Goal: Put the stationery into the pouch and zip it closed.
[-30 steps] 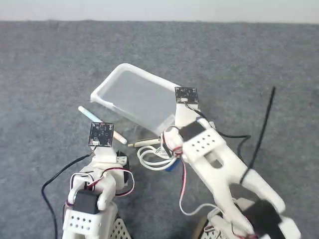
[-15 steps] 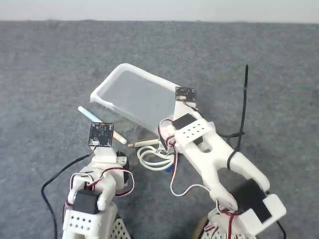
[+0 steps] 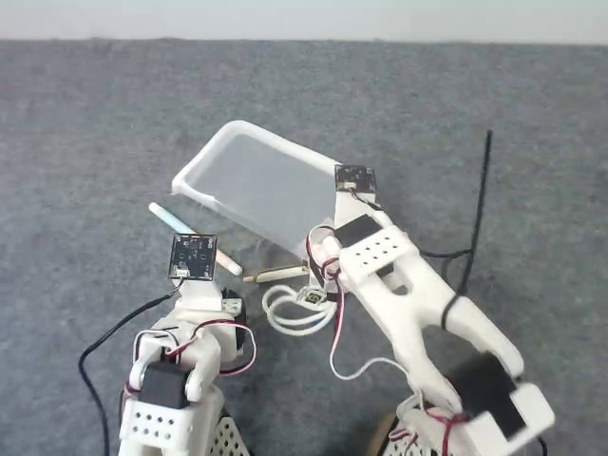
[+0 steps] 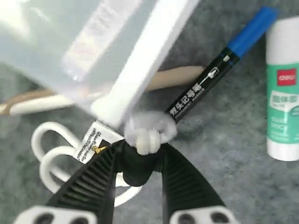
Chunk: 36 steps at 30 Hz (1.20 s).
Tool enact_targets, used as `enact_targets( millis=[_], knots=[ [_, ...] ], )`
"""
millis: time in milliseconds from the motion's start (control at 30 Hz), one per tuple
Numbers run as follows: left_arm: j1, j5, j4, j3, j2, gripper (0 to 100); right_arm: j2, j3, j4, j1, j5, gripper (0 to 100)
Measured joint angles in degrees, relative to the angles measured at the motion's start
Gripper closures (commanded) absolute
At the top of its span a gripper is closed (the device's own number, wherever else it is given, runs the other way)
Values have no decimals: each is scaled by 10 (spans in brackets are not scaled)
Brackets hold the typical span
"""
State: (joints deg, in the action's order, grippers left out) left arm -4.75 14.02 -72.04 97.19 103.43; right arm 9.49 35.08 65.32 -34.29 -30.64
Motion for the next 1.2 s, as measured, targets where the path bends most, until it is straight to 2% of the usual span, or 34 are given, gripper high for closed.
enact_targets(
  millis=[300,400,533,667,933,1200],
  knots=[
    [0,0,0,0,0,987,84,1,20,-16,38,993],
    [0,0,0,0,0,987,99,1,18,-26,86,993],
    [0,0,0,0,0,987,128,1,-12,-47,157,993],
    [0,0,0,0,0,987,159,1,-66,-65,196,993],
    [0,0,0,0,0,987,170,1,-166,-68,316,993],
    [0,0,0,0,0,987,170,2,-174,-68,339,993]
  ],
)
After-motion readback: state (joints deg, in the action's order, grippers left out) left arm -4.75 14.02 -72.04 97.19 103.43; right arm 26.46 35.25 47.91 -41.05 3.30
